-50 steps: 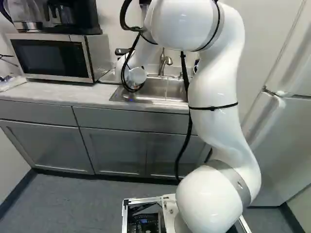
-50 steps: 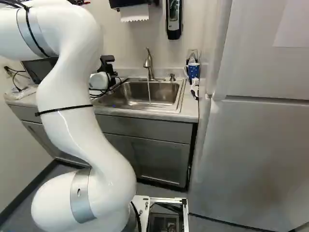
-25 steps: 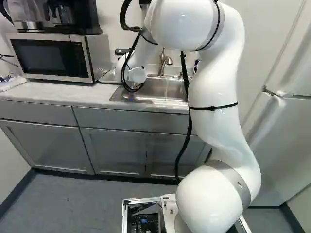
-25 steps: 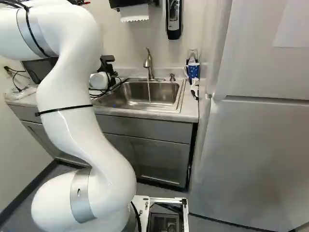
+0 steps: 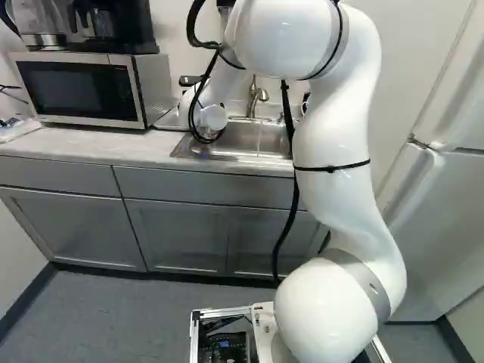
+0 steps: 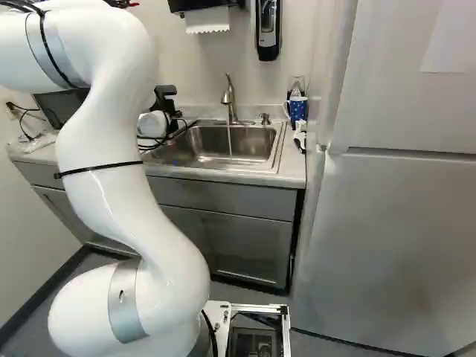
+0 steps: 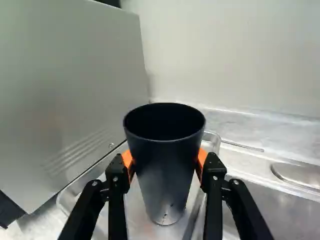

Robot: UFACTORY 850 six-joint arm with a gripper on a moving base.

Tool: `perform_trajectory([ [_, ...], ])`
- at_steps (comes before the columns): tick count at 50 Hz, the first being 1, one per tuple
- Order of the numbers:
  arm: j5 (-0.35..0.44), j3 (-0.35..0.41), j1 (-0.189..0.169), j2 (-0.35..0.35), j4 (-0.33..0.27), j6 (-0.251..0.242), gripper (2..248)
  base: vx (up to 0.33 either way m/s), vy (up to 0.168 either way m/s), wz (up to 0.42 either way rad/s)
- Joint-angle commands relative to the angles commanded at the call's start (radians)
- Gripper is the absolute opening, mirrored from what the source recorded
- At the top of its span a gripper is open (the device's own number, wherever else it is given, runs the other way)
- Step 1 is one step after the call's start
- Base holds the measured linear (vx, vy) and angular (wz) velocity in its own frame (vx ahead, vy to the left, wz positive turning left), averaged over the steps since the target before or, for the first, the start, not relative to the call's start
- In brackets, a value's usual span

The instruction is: Rinse the cup and place it in the tray

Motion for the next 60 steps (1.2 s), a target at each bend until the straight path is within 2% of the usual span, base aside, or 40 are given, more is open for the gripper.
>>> perform_trajectory([
  [4,0.000,0.000,0.000,0.000,0.000,0.000,160,0.000,0.000,0.000],
  [5,0.000,0.000,0.000,0.000,0.000,0.000,194,0.000,0.000,0.000],
  [10,0.000,0.000,0.000,0.000,0.000,0.000,194,0.000,0.000,0.000],
  [11,0.000,0.000,0.000,0.000,0.000,0.000,230,0.000,0.000,0.000],
  [15,0.000,0.000,0.000,0.000,0.000,0.000,230,0.000,0.000,0.000],
  [16,0.000,0.000,0.000,0.000,0.000,0.000,247,0.000,0.000,0.000],
  [60,0.000,-0.021,0.000,0.049,0.000,0.000,247,0.000,0.000,0.000],
])
